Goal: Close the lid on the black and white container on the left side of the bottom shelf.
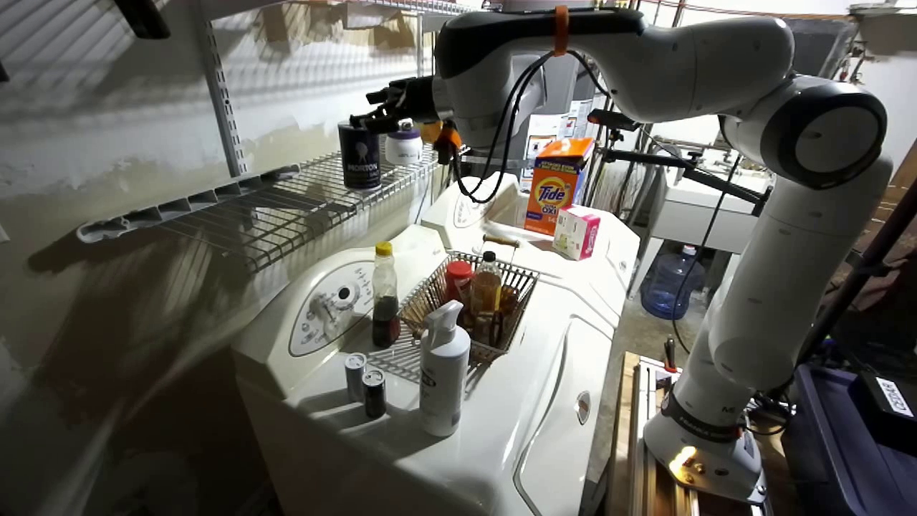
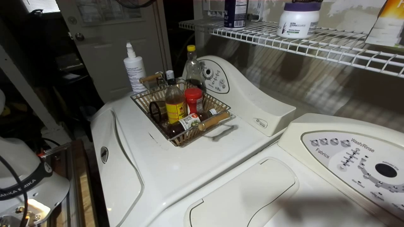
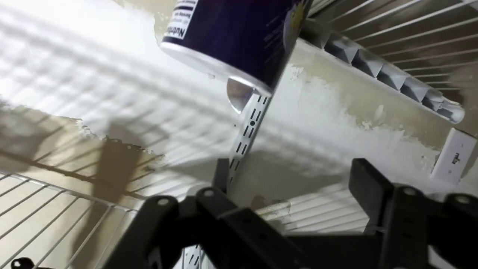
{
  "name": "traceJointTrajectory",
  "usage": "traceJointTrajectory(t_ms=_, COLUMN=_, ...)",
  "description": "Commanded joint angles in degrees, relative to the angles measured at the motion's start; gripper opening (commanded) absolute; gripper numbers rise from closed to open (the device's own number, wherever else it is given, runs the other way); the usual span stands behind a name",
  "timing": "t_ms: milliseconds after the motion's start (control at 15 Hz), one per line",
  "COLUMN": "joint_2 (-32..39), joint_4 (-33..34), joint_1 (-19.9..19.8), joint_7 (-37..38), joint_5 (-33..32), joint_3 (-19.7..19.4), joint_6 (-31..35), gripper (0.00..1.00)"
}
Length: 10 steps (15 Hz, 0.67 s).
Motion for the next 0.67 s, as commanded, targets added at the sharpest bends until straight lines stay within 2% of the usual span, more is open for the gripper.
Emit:
traceJointTrajectory(t_ms=0, joint_2=-0.1, joint_4=1.0, joint_1=-0.5, joint_7=9.0, joint_5=-8.3, joint_3=-0.8, joint_6=-1.6, gripper=0.55)
traceJointTrajectory(t_ms=400, joint_2=1.5, joint_4=1.9, joint_1=-1.6, joint_7=26.4, joint_5=-25.3, joint_3=-3.6, joint_6=-6.3, gripper=0.12)
traceJointTrajectory(t_ms=467, joint_2=1.7, joint_4=2.3, joint_1=2.8, joint_7=31.5, joint_5=-30.4, joint_3=-9.0, joint_6=-7.8, gripper=0.05)
traceJointTrajectory(t_ms=600, joint_2=2.4, joint_4=4.3, joint_1=3.7, joint_7=40.3, joint_5=-39.0, joint_3=-11.6, joint_6=-12.0, gripper=0.0)
